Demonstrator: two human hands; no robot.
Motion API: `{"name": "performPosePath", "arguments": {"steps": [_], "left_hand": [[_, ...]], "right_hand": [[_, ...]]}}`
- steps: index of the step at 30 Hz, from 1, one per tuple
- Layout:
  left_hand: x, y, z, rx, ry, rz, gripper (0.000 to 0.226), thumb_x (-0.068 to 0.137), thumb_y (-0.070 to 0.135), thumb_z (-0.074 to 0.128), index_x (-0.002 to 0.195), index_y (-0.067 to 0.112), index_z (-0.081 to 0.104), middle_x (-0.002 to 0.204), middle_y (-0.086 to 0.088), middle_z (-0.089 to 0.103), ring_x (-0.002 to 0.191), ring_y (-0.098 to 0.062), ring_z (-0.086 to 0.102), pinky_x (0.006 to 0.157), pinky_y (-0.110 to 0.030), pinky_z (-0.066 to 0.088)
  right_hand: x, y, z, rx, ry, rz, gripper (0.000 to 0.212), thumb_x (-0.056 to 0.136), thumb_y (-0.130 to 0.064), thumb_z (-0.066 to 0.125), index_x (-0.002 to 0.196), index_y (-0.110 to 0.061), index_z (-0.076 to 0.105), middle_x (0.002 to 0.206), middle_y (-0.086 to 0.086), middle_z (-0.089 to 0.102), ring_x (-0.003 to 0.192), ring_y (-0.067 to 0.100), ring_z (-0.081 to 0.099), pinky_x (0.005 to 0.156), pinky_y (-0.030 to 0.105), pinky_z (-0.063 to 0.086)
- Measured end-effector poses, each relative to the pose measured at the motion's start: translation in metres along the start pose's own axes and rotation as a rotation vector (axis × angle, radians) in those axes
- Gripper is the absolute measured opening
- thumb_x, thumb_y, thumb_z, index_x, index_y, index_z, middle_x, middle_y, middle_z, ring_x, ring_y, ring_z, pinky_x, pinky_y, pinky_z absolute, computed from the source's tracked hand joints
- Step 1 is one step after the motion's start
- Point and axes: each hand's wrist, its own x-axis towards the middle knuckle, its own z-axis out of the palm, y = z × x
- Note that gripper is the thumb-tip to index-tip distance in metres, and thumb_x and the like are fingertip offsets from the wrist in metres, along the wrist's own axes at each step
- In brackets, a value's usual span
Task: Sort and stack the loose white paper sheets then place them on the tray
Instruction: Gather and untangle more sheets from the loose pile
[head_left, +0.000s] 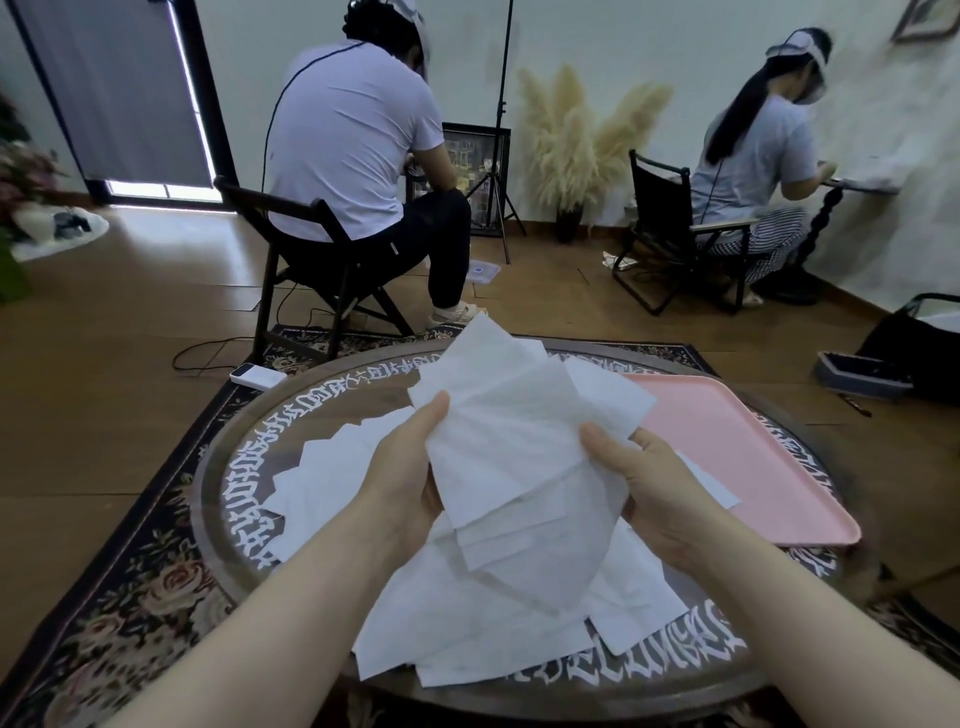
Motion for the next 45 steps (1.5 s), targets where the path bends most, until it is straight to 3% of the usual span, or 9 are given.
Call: {"name": "performPosePath", "arguments": {"steps": [4, 8, 12, 23, 27, 34, 37, 41, 45], "left_hand": [[-0.002, -0.001, 0.000, -0.083, 0.029, -0.024, 0.019, 0.093, 0.024, 0.059, 0.106, 0.013, 0.069, 0.094, -0.002, 0.077, 0.076, -0.016, 0.075, 0.060, -0.029, 0.059], [0.000, -0.002, -0.001, -0.089, 0.074, -0.016, 0.015, 0.092, 0.023, 0.061, 0.100, 0.014, 0.070, 0.091, -0.003, 0.078, 0.074, -0.017, 0.074, 0.069, -0.033, 0.057], [0.001, 0.000, -0.004, -0.040, 0.039, -0.003, 0.012, 0.090, 0.023, 0.062, 0.095, 0.016, 0.070, 0.086, -0.001, 0.077, 0.070, -0.015, 0.074, 0.071, -0.033, 0.056], [0.000, -0.002, -0.019, 0.449, 0.034, 0.134, 0.015, 0.092, 0.009, 0.063, 0.098, 0.022, 0.068, 0.081, 0.006, 0.076, 0.067, -0.012, 0.071, 0.055, -0.026, 0.051], [0.004, -0.002, -0.026, 0.370, 0.126, 0.153, 0.019, 0.092, 0.005, 0.062, 0.093, 0.024, 0.064, 0.085, 0.004, 0.073, 0.072, -0.016, 0.068, 0.059, -0.030, 0.051], [0.004, -0.004, -0.029, 0.361, 0.138, 0.140, 0.020, 0.092, 0.002, 0.061, 0.091, 0.022, 0.063, 0.081, 0.005, 0.071, 0.067, -0.013, 0.067, 0.057, -0.029, 0.051], [0.005, -0.005, -0.029, 0.348, 0.125, 0.102, 0.020, 0.092, 0.001, 0.061, 0.093, 0.021, 0.064, 0.080, 0.005, 0.072, 0.066, -0.012, 0.068, 0.053, -0.026, 0.051], [0.009, -0.006, -0.027, 0.327, 0.132, 0.044, 0.021, 0.092, 0.000, 0.059, 0.090, 0.020, 0.063, 0.080, 0.002, 0.072, 0.068, -0.016, 0.068, 0.052, -0.028, 0.050], [0.010, -0.010, -0.025, 0.323, 0.120, 0.010, 0.020, 0.093, -0.001, 0.058, 0.090, 0.019, 0.063, 0.073, 0.003, 0.072, 0.062, -0.015, 0.069, 0.047, -0.026, 0.051]], "right_hand": [[0.000, 0.001, -0.004, -0.011, 0.020, 0.013, 0.031, 0.087, -0.022, 0.068, 0.115, -0.010, 0.068, 0.104, 0.004, 0.076, 0.095, 0.026, 0.072, 0.090, 0.043, 0.055], [-0.003, 0.004, -0.001, -0.034, 0.007, 0.013, 0.020, 0.092, -0.020, 0.065, 0.109, -0.012, 0.069, 0.095, 0.001, 0.078, 0.078, 0.017, 0.075, 0.064, 0.030, 0.060], [-0.003, 0.006, 0.002, -0.016, 0.019, 0.037, 0.018, 0.092, -0.020, 0.065, 0.107, -0.014, 0.070, 0.098, 0.001, 0.078, 0.081, 0.019, 0.075, 0.075, 0.037, 0.061], [0.005, -0.007, -0.012, -0.118, 0.029, -0.008, 0.025, 0.093, -0.035, 0.062, 0.104, -0.015, 0.073, 0.093, 0.000, 0.076, 0.081, 0.019, 0.070, 0.068, 0.032, 0.056], [0.014, -0.013, -0.047, -0.693, 0.188, -0.221, 0.027, 0.092, -0.022, 0.067, 0.119, -0.018, 0.067, 0.096, -0.001, 0.074, 0.098, 0.019, 0.067, 0.081, 0.030, 0.049], [0.016, 0.013, -0.089, -1.572, -0.122, 0.129, 0.097, 0.080, -0.033, 0.075, 0.156, -0.030, 0.014, 0.162, -0.003, 0.019, 0.147, 0.023, 0.018, 0.114, 0.047, 0.022], [0.015, 0.027, -0.096, -1.573, -0.086, 0.049, 0.070, 0.089, -0.022, 0.060, 0.152, -0.026, 0.029, 0.157, -0.001, 0.031, 0.142, 0.024, 0.029, 0.110, 0.044, 0.031], [0.014, 0.032, -0.107, -1.436, 0.096, -0.114, 0.017, 0.096, -0.018, 0.054, 0.093, -0.030, 0.067, 0.102, -0.003, 0.067, 0.099, 0.026, 0.060, 0.081, 0.038, 0.048], [0.015, 0.020, -0.107, -1.165, 0.358, -0.236, 0.020, 0.097, -0.015, 0.058, 0.111, -0.007, 0.072, 0.098, 0.007, 0.070, 0.098, 0.032, 0.063, 0.077, 0.036, 0.045]]}}
